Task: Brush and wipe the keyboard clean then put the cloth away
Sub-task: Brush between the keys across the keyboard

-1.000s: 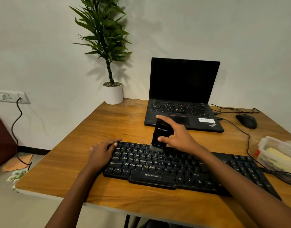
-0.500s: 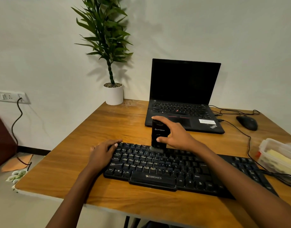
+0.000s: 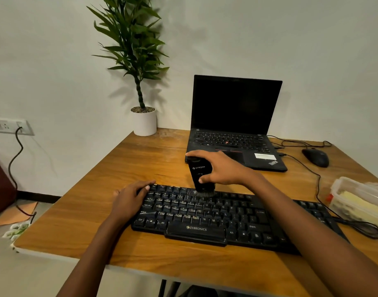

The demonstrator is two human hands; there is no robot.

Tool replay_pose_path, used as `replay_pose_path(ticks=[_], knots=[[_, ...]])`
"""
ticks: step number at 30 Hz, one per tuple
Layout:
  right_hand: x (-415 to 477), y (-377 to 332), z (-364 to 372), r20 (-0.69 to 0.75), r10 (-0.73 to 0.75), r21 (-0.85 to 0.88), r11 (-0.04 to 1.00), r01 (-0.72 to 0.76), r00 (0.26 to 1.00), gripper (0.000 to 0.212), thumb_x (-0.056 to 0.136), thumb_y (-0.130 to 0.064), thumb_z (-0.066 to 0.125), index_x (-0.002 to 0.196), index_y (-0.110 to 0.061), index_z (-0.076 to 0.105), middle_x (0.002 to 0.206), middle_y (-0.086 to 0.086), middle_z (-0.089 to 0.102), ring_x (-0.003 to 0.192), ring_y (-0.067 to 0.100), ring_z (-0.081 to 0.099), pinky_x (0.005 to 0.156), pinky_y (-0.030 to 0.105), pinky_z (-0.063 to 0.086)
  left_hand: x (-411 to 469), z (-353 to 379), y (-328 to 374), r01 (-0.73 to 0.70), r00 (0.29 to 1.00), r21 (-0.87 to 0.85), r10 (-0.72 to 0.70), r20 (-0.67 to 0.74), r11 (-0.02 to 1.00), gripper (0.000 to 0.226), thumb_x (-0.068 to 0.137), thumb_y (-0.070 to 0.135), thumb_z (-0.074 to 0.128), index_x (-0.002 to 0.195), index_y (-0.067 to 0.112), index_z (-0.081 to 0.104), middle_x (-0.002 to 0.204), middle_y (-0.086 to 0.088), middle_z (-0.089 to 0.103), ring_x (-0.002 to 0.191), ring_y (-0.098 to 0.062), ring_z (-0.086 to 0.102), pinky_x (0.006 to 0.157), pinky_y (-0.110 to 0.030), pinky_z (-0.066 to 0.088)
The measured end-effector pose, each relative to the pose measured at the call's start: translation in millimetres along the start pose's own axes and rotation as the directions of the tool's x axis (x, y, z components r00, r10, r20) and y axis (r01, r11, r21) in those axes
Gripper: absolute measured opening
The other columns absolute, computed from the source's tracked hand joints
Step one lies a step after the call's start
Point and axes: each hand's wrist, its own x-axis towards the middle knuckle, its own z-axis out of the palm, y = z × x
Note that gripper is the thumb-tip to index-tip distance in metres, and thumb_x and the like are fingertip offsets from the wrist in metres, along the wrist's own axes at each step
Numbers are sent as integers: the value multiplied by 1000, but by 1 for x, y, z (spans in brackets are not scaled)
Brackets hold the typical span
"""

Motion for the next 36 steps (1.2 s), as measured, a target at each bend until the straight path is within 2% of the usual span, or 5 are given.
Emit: replay_pose_path(ticks=[8, 14, 20, 28, 36], knots=[[-11, -16, 30, -145, -42, 156, 986, 65, 989, 75, 82, -14, 68, 142, -35, 29, 123, 6, 59, 56, -7, 54, 55, 8, 43, 0, 0, -1, -4, 1000, -53, 5, 19, 999, 27, 97, 28, 46, 117, 42, 59, 124, 5, 61, 121, -20, 49, 110, -49, 15], [0, -5, -5, 10, 10, 13, 1000, -10, 1000, 75, 76, -17, 72, 139, -32, 35, 126, 3, 55, 109, 20, 50, 87, 33, 47, -2, 0, 3, 3, 1000, -38, -3, 4, 999, 28, 98, 26, 46, 121, 34, 60, 127, 4, 60, 123, -19, 48, 104, -40, 13], [2, -19, 34, -203, 17, 233, 972, 32, 979, 71, 81, -13, 69, 140, -31, 32, 112, 7, 60, 78, 9, 61, 61, 17, 51, -3, -1, 2, 0, 1000, -54, 1, 20, 999, 27, 98, 26, 46, 119, 36, 60, 125, 5, 61, 120, -18, 49, 104, -38, 14], [14, -13, 14, -184, 121, 172, 981, -89, 975, 72, 76, -20, 72, 136, -33, 35, 125, 5, 54, 114, 26, 48, 90, 44, 48, 4, 2, -5, -22, 999, -81, 25, 26, 996, 26, 96, 28, 48, 110, 49, 53, 122, 6, 63, 115, -16, 52, 105, -50, 29], [6, -12, 18, -116, 191, 203, 965, -165, 975, 76, 74, -15, 74, 138, -30, 35, 122, 10, 54, 105, 27, 55, 76, 36, 55, 3, 2, -8, -27, 999, -97, 30, 31, 995, 27, 96, 28, 49, 108, 52, 53, 120, 8, 63, 115, -15, 52, 105, -51, 28]])
